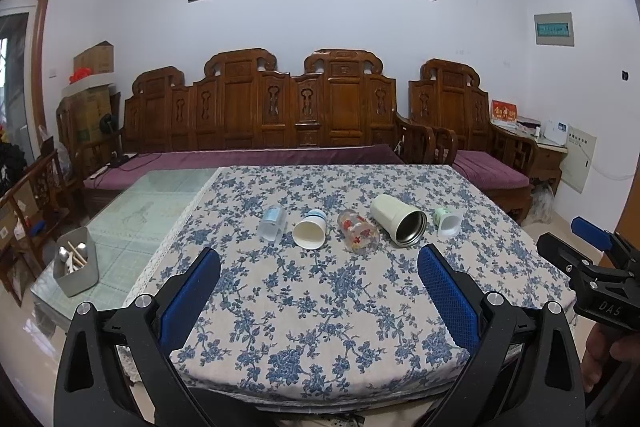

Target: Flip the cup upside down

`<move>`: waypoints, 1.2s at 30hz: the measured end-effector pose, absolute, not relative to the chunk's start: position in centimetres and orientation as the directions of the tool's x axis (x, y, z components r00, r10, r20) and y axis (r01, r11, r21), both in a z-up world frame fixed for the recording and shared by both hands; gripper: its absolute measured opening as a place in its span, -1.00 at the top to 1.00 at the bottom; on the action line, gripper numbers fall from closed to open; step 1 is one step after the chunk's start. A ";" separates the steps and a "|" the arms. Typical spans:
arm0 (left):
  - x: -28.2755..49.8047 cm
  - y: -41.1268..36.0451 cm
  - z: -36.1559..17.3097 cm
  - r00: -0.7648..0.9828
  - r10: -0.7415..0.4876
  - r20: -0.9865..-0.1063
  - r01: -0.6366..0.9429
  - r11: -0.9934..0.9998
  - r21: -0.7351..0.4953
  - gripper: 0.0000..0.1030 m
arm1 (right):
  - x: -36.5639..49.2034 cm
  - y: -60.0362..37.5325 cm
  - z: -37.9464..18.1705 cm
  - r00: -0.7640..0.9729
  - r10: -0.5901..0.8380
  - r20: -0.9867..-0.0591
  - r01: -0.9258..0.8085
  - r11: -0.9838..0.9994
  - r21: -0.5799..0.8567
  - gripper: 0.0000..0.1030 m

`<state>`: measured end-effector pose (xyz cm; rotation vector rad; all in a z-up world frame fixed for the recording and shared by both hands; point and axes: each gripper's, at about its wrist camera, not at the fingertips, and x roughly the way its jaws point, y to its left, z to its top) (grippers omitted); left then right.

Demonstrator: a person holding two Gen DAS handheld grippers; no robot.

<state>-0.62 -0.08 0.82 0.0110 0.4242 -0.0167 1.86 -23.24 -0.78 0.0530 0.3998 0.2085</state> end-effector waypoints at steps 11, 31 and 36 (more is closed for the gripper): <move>-0.9 -0.1 1.0 0.914 -0.016 -0.406 0.020 1.000 0.006 -0.85 | 1.7 -23.0 -0.7 0.901 0.212 -0.379 -0.191 0.977 0.092 -0.96; -0.8 -0.2 0.6 0.910 -0.012 -0.414 0.018 1.000 0.011 -0.85 | 1.4 -22.7 -0.7 0.900 0.214 -0.381 -0.192 0.977 0.095 -0.96; -0.8 -0.1 0.6 0.911 -0.014 -0.412 0.019 1.000 0.009 -0.85 | 1.4 -22.7 -0.6 0.899 0.214 -0.382 -0.193 0.977 0.094 -0.96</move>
